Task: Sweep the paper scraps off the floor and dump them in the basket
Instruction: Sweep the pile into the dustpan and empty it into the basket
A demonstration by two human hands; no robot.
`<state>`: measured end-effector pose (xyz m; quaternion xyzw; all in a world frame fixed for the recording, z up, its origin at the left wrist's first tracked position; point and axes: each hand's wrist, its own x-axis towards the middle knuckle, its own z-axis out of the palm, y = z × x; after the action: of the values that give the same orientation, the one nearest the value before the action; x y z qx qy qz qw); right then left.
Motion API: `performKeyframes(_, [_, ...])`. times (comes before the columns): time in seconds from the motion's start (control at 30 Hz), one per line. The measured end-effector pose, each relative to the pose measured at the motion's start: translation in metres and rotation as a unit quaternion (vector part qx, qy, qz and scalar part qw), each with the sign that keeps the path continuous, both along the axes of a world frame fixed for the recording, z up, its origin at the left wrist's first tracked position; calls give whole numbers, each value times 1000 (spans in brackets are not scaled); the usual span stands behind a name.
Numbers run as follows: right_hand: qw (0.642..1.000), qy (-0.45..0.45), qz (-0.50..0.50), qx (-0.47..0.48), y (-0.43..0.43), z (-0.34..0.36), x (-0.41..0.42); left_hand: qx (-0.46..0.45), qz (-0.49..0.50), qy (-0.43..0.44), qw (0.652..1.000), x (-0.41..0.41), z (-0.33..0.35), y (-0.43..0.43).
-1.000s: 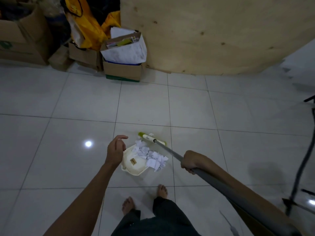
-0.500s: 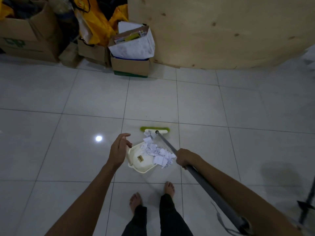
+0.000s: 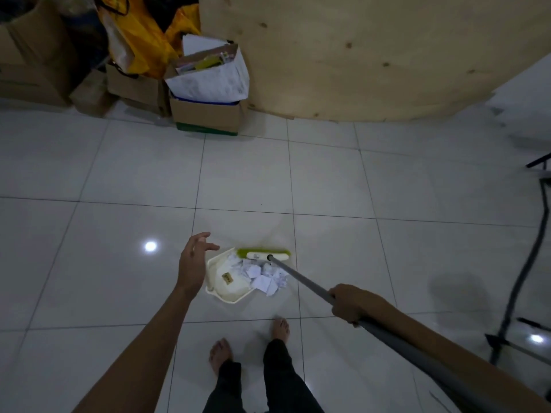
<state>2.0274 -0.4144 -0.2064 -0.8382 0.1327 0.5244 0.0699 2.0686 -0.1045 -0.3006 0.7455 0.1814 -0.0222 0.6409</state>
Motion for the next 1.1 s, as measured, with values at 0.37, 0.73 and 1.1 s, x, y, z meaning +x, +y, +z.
performKeyframes(0.37, [992, -35, -122, 3, -25, 14, -15, 45, -61, -18, 997, -5, -3, 2])
performKeyframes(0.73, [892, 10, -448, 60, 5, -21, -1, 41, -147, -3, 988, 5, -1, 12])
performKeyframes(1.1, [854, 102, -493, 130, 45, -4, 4, 46, -72, -23, 996, 7, 8, -9])
